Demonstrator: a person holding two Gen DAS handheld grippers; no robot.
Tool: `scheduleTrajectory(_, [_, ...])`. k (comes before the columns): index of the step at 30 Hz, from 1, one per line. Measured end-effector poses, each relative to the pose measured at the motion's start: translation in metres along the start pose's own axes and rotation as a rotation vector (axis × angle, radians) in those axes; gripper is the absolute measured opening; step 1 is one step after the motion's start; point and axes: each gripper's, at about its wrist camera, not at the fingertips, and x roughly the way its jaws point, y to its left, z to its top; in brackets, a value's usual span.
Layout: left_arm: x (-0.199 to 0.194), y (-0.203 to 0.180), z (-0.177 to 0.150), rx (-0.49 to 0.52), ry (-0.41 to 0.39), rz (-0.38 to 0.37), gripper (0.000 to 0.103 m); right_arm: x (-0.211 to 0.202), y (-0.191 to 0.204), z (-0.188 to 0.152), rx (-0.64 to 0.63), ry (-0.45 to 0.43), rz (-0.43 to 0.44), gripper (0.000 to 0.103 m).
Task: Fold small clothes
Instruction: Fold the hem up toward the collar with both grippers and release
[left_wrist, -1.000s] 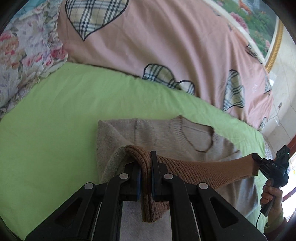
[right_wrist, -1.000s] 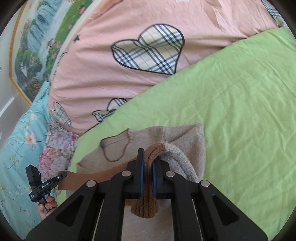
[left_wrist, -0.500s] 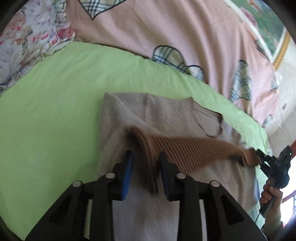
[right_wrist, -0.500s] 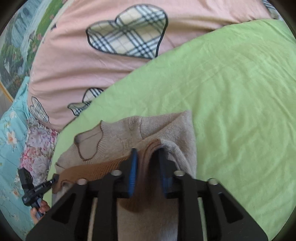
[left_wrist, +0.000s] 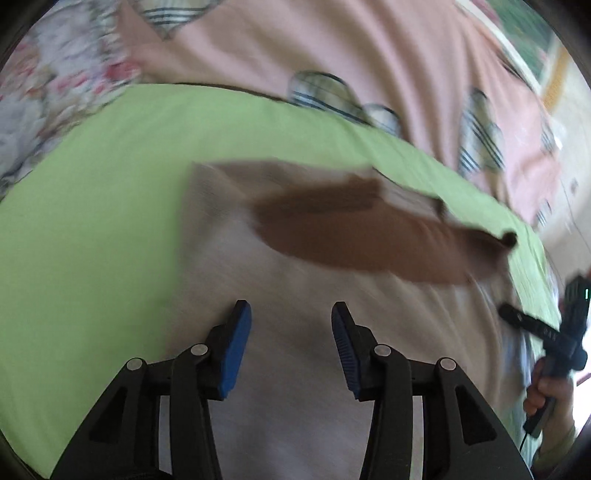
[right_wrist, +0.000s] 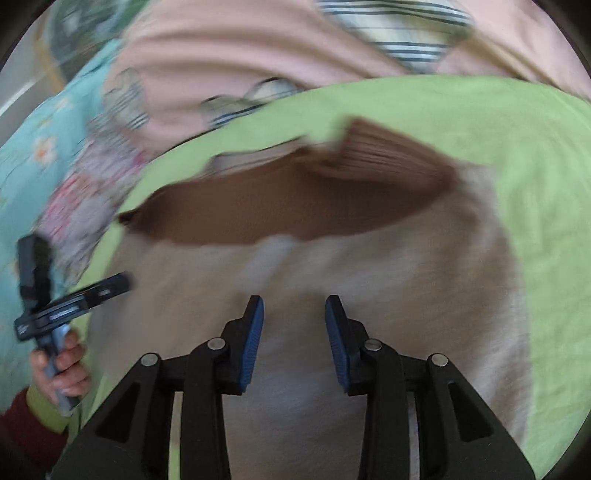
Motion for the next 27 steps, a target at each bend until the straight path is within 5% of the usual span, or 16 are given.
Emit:
scheduleTrajectory(3, [-0.005,0.032,0.018,-0.116,-0.015,-0.008,0.042,-0.014,-0.043,0.01,0.167,-0.075,-0.032,0.036])
scheduleTrajectory(7, [-0.027,0.049,0.003,-0.186,-0.037,0.006,0.044,-0.04,-0.052,0.003,0.227,-0.13,-0.037,0.04])
scheduleTrajectory(18, [-0.103,0.035,-0.108,-0.209,-0.018,-0.1,0.051,-0.076,0.013,-0.076,0.182,-0.067,0.089,0.051])
scheduleTrajectory(27, [-0.117,0.024,-0.174,-0.261,0.076,-0.21,0.051,-0.094,0.049,-0.141,0.196,-0.058,0.144,0.052])
